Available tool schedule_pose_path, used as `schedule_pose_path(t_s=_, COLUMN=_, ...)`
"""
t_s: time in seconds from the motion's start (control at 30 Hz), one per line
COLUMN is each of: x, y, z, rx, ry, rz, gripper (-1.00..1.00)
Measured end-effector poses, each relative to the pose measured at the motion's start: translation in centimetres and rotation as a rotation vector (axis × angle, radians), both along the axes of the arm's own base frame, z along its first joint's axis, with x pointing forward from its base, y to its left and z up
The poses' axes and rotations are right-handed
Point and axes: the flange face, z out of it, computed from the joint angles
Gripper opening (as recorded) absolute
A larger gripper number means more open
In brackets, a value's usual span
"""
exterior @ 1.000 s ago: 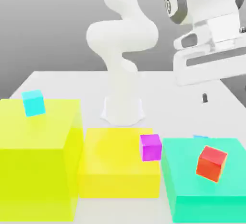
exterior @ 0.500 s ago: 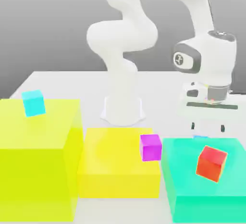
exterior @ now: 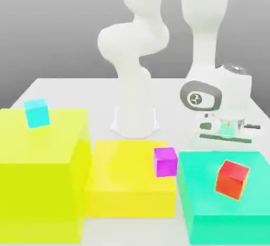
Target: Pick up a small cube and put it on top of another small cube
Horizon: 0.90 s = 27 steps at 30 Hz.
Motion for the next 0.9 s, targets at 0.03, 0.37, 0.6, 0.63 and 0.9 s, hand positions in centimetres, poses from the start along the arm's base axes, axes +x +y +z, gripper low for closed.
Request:
schedule_pose_path(t_s=0.03, x=0.0, y=0.0, z=0.0, rx=0.001, ry=0.0, rz=0.0, gripper=-1.0)
schedule_pose_path(t_s=0.37, x=0.4, y=0.3, z=4.4, rx=0.002, ry=-0.008, rz=0.002, gripper=-1.0)
schedule_pose_path(t_s=0.6, x=0.3, y=0.7, z=7.4, rx=0.009, ry=-0.031, rz=0.095, gripper=-1.0)
schedule_pose_path(t_s=0.63, x=0.2, y=1.3, z=7.9, rx=0.016, ry=-0.05, rz=0.156, gripper=-1.0)
schedule_pose_path(t_s=0.9, x=7.4, y=-1.7, z=12.3, rx=-0.008, ry=-0.106, rz=0.331, gripper=-1.0)
